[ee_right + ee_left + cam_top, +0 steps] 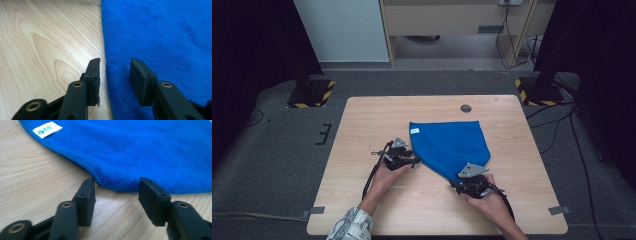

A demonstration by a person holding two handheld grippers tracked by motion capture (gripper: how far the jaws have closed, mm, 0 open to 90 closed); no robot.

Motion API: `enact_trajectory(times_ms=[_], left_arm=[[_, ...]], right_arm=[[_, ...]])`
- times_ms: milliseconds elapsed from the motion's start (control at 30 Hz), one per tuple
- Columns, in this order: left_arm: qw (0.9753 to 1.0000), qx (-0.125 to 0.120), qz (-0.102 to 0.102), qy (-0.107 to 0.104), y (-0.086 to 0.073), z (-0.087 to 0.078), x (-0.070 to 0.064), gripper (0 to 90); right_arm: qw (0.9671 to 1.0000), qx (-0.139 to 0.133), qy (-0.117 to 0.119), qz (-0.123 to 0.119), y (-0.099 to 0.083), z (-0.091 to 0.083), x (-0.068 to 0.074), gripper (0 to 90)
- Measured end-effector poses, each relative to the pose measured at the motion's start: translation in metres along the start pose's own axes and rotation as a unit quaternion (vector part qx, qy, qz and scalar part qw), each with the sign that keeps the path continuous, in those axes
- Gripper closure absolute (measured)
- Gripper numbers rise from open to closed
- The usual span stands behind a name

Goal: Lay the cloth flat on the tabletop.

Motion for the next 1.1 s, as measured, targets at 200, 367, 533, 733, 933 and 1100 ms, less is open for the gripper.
enact_trajectory(times_ms=[200, 367, 533, 733, 933, 1100], left_arm=[[1.0, -0.002, -0.001, 0.003, 0.001, -0.002, 0.001, 65.7], [1.0, -0.002, 0.0, 0.007, 0.002, -0.001, 0.002, 75.9], [1.0, -0.003, -0.001, 0.007, 0.003, -0.001, 0.003, 86.3], [0.9999, -0.006, -0.009, 0.0, 0.003, -0.007, 0.007, 90.0], [0.9999, -0.007, -0.003, -0.009, 0.007, -0.012, 0.004, 90.0], [0.9999, -0.009, -0.003, -0.007, 0.01, -0.025, 0.004, 90.0]], right_arm=[[1.0, 0.002, -0.002, 0.002, 0.0, 0.0, -0.003, 76.9], [1.0, 0.003, 0.001, -0.002, 0.001, 0.0, -0.002, 87.4], [1.0, -0.004, 0.005, -0.002, 0.004, -0.002, 0.001, 88.9], [0.9995, -0.013, 0.028, -0.009, 0.008, -0.005, 0.009, 89.1], [0.9991, -0.021, 0.036, -0.006, 0.011, -0.008, 0.012, 89.1], [0.9981, -0.033, 0.052, -0.001, 0.016, -0.013, 0.015, 89.1]])
Point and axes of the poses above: each handheld gripper's, and its own axes: z roughly forward along the jaws, y roughly out of its top, x roughly to its left, the point moved 5 cm from there along z, roughly forward along the jaws, and after that the axes turned 9 degrees about z, right-handed, at the moved point
